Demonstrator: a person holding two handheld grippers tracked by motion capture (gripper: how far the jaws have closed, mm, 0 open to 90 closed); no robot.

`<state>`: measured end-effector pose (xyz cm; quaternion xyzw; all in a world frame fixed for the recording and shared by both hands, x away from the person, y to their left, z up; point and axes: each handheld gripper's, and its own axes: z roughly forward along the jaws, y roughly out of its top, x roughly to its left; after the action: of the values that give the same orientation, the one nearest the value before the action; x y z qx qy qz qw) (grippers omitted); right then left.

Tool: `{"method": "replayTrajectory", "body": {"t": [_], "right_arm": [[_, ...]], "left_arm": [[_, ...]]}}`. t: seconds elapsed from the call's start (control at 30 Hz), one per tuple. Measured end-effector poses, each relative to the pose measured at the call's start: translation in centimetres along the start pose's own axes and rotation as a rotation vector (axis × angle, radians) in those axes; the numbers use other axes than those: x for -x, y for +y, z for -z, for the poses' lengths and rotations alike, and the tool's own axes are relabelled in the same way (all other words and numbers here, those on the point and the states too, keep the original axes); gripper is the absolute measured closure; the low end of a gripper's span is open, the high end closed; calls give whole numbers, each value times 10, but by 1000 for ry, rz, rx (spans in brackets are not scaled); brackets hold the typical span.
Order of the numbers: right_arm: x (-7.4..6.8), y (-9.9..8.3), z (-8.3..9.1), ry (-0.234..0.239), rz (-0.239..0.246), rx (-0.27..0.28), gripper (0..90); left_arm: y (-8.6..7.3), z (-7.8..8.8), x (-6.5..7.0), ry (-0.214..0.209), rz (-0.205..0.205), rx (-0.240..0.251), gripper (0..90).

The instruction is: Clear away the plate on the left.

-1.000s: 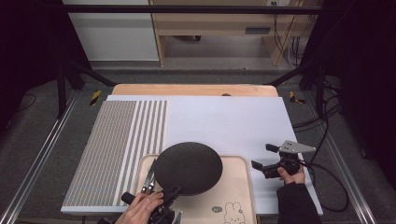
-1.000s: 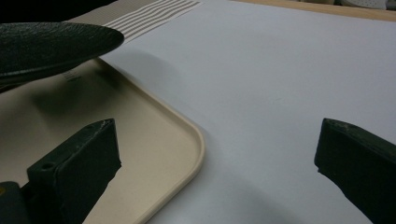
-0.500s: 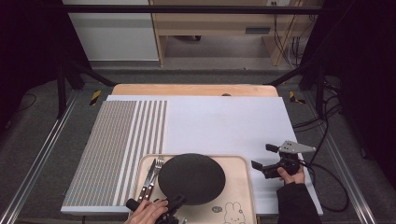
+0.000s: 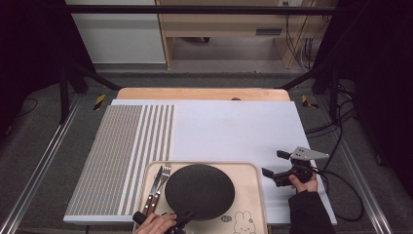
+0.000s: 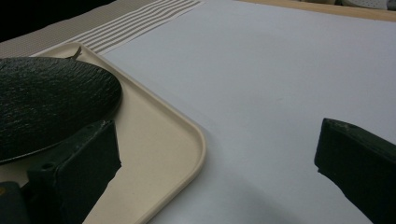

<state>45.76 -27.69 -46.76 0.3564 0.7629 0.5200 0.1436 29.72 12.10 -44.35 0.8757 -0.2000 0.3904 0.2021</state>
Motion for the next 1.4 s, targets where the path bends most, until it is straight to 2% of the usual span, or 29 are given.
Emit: {"method": "replayTrajectory", "body": {"t": [0.07,0.2,0.37,0.67,0.77,0.9,0.93,1.03,1.2,1.3,1.4], "right_arm": [[0,0,0,0,0,1,4],[0,0,0,0,-1,0,4],[0,0,-1,1,0,-1,4],[0,0,-1,3,-1,-2,4],[0,0,-1,3,-2,-2,4],[0,0,-1,2,-1,-3,4],[0,0,-1,4,0,-2,4],[0,0,-1,3,-2,-2,4],[0,0,-1,3,-3,-2,4],[0,0,-1,4,-4,-2,4],[0,0,-1,4,-2,-2,4]], "left_arm": [[0,0,0,-3,-3,-1,860],[0,-1,0,-26,20,-9,847],[-2,-7,7,-88,51,-13,779],[-3,-16,8,-172,114,-35,650],[-5,-19,8,-195,143,-40,612],[-6,-22,9,-216,162,-64,559],[-6,-22,9,-219,188,-62,548],[-7,-23,6,-225,213,-74,494],[-9,-25,1,-236,279,-85,376],[-12,-27,-3,-251,341,-78,284],[-16,-28,-7,-278,431,-56,194]]}}
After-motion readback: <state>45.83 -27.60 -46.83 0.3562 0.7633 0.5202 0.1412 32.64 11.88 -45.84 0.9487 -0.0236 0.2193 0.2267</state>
